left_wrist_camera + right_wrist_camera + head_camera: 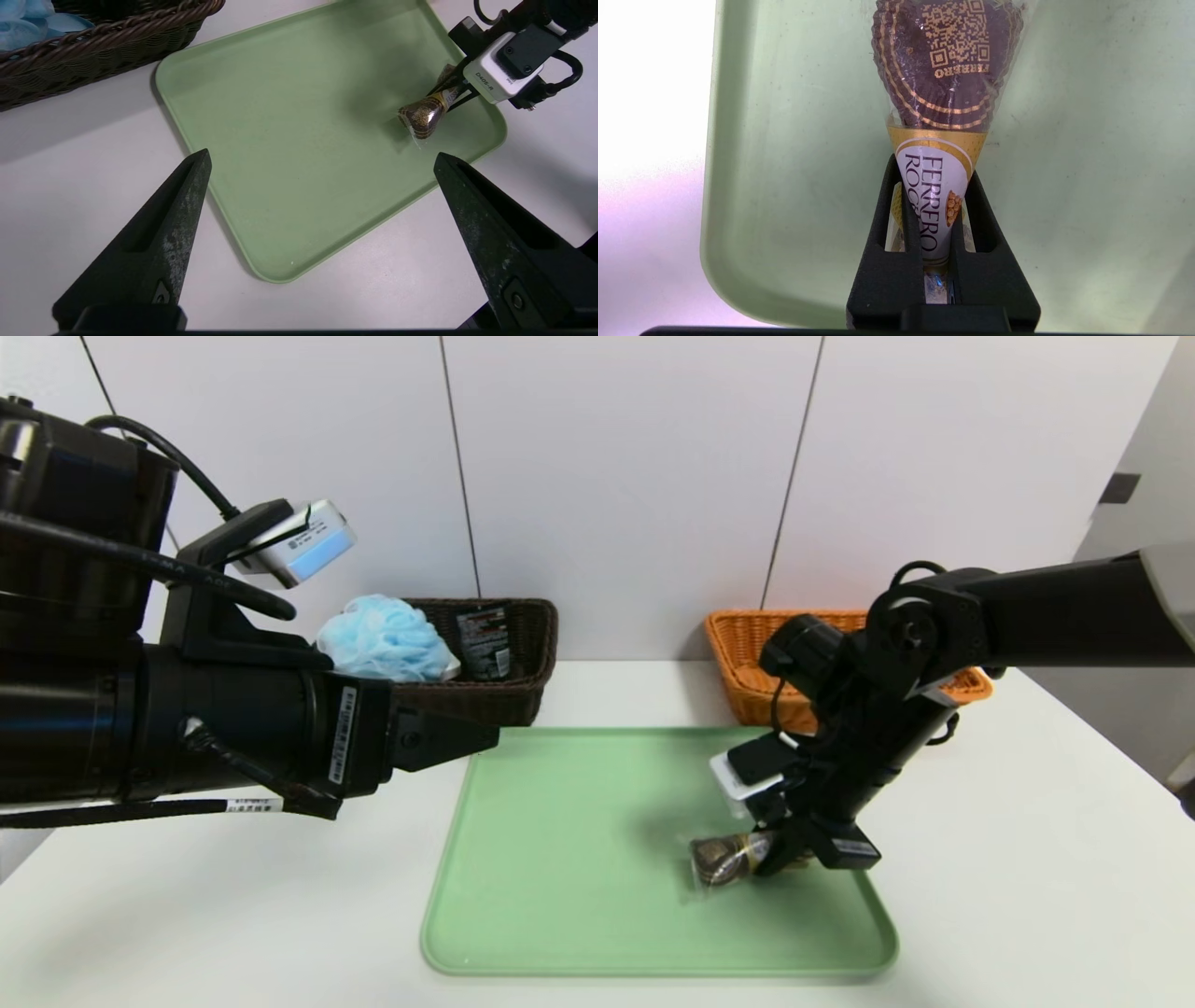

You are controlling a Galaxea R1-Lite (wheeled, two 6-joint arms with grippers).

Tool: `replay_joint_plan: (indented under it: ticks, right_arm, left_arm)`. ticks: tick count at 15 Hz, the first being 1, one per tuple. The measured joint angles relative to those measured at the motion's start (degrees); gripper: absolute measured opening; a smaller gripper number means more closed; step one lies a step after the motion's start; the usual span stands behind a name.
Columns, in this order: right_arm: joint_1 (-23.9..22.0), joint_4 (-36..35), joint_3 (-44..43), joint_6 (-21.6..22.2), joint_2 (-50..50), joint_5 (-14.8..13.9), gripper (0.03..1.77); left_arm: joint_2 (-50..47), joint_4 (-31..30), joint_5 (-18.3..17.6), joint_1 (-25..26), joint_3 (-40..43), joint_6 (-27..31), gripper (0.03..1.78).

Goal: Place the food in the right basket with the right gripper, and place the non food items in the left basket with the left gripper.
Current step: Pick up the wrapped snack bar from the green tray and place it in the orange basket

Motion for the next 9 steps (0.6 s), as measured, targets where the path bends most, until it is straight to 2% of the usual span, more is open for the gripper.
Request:
replay_joint_plan:
  ticks: [3, 6, 9]
  right_arm:
    - [-0.3, 0.1, -2.0, 0.5, -0.7, 1.1, 0.18]
    - [-2.3, 0.0, -7.5, 2.8, -2.2, 6.4, 0.18]
    - [-6.9, 0.0, -13.1, 3.6, -3.9, 8.1, 0.18]
  left_arm:
    - [-0.2, -1.3, 0.0, 0.0, -0.1, 0.1, 1.69]
    - [-0.5, -1.4, 0.1, 0.0, 0.0, 0.1, 1.69]
    - [-0.7, -1.4, 0.1, 0.0, 0.0, 0.1, 1.69]
